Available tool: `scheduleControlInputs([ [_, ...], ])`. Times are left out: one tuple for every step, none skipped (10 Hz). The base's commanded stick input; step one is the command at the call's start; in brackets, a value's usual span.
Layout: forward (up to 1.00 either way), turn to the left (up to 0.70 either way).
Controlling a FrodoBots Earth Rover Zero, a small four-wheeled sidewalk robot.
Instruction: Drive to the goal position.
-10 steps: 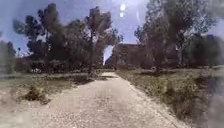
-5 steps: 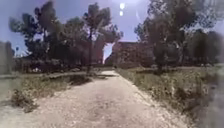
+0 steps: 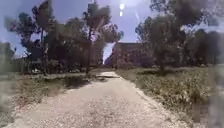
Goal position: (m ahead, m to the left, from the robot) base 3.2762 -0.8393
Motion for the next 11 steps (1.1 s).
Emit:
scheduleControlInputs([
  [0.85,0.0],
  [0.85,0.0],
  [0.85,0.0],
  [0.85,0.0],
  [0.85,0.0],
  [0.85,0.0],
  [0.85,0.0],
  [0.85,0.0],
  [0.85,0.0],
  [0.85,0.0],
  [0.85,0.0],
])
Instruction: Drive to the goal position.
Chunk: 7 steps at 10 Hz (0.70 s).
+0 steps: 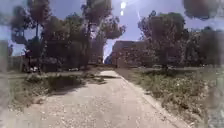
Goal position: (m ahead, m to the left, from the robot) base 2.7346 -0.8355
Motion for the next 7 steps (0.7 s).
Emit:
scheduleControlInputs([
  [0.85,0.0],
  [0.85,0.0],
  [0.85,0.0],
  [0.85,0.0],
  [0.85,0.0],
  [0.85,0.0],
  [0.85,0.0],
])
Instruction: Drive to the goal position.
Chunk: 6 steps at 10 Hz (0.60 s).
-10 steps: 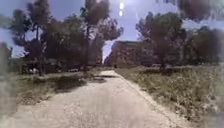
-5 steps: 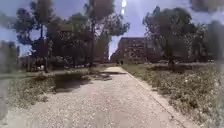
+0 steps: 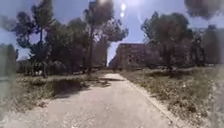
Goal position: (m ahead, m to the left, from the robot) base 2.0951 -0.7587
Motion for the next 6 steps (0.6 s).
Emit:
scheduleControlInputs([
  [0.85,0.0],
  [0.85,0.0],
  [0.85,0.0],
  [0.85,0.0],
  [0.85,0.0],
  [0.85,0.0],
])
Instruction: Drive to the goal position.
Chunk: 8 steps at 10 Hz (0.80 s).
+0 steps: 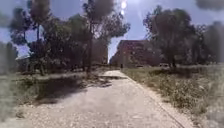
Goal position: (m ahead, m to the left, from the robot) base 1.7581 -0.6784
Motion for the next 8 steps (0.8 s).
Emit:
scheduleControlInputs([
  [0.85,0.0],
  [0.85,0.0],
  [0.85,0.0],
  [0.85,0.0],
  [0.85,0.0],
  [0.85,0.0],
  [0.85,0.0],
  [0.85,0.0],
])
